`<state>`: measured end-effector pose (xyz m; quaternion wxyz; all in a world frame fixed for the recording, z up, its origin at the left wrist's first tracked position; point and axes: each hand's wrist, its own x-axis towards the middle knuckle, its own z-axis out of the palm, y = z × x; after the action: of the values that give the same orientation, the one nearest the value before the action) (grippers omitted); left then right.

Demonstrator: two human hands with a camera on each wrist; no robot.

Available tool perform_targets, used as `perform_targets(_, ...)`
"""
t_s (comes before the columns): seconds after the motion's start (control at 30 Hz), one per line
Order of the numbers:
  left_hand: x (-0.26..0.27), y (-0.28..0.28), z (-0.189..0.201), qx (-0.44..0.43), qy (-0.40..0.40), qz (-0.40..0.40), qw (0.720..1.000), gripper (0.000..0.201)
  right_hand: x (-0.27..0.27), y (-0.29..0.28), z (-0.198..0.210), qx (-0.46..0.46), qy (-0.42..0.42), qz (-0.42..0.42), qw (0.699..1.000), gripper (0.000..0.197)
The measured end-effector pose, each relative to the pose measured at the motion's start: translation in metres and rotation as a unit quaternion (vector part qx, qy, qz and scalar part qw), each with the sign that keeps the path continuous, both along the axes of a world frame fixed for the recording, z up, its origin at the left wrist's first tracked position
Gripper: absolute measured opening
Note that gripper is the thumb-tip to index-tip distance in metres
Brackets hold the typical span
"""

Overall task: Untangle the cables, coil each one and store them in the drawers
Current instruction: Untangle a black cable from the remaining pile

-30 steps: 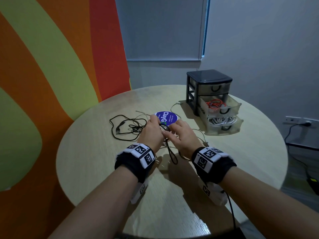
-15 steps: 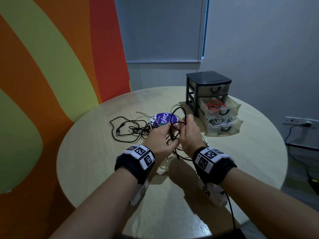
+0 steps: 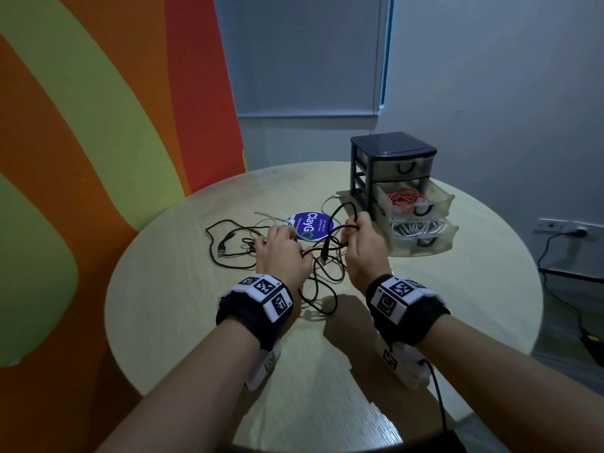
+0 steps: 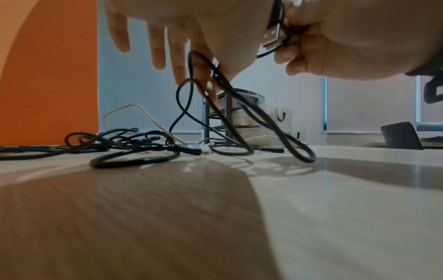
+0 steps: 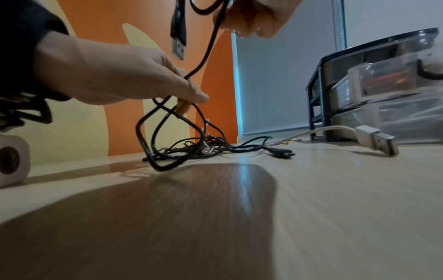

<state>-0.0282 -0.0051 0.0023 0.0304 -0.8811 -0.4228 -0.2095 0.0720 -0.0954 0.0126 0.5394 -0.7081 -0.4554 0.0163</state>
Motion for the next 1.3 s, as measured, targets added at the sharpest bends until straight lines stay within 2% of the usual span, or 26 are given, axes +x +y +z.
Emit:
perform_targets(0.07,0.001,0.000,0.000,0.014,-0.006,-0.016,1.000,0.035,0.007,0.001,0.000,-0.058,-0.019,-0.057,0.996,0.012)
perform_targets(0.13,0.001,-0.001,-0.001,0.040,-0.008,-0.055,0.998,0.035,0.010,0.003,0.001,-0.133,-0.071,-0.107,0.983,0.024)
perform_targets(0.2,0.001,-0.001,-0.002,0.048,-0.049,-0.095,0.993,0.027,0.010,0.005,-0.002,-0.189,-0.125,-0.126,0.966,0.030)
perform_targets(0.27,0.001,-0.002,-0.002,0.026,-0.099,-0.144,0.984,0.020,0.010,0.007,-0.006,-0.224,-0.148,-0.138,0.953,0.031)
perform_targets(0.37,0.001,-0.011,-0.001,-0.027,-0.118,-0.225,0.967,0.029,0.012,0.008,-0.008,-0.246,-0.135,-0.152,0.948,0.030)
perform_targets(0.57,-0.001,-0.018,0.001,-0.060,-0.106,-0.276,0.953,0.022,0.009,0.006,-0.007,-0.214,-0.115,-0.126,0.962,0.026)
perform_targets(0.7,0.001,-0.016,0.000,-0.080,-0.117,-0.236,0.961,0.015,0.005,0.004,-0.004,-0.216,-0.101,-0.066,0.969,0.036)
perform_targets(0.87,0.002,-0.012,-0.002,-0.077,-0.106,-0.222,0.966,0.019,-0.002,0.005,-0.004,-0.201,-0.095,-0.034,0.974,0.026)
perform_targets(1.03,0.001,-0.016,0.001,-0.108,-0.168,-0.246,0.949,0.032,0.000,0.005,-0.007,-0.201,-0.058,-0.048,0.977,0.014)
perform_targets(1.2,0.000,-0.018,0.002,-0.087,-0.122,-0.251,0.956,0.019,0.003,0.007,-0.008,-0.176,-0.021,-0.033,0.984,0.021)
perform_targets(1.3,0.002,-0.013,0.000,-0.079,-0.113,-0.214,0.967,0.020,0.001,0.008,-0.008,-0.119,-0.017,0.014,0.993,0.020)
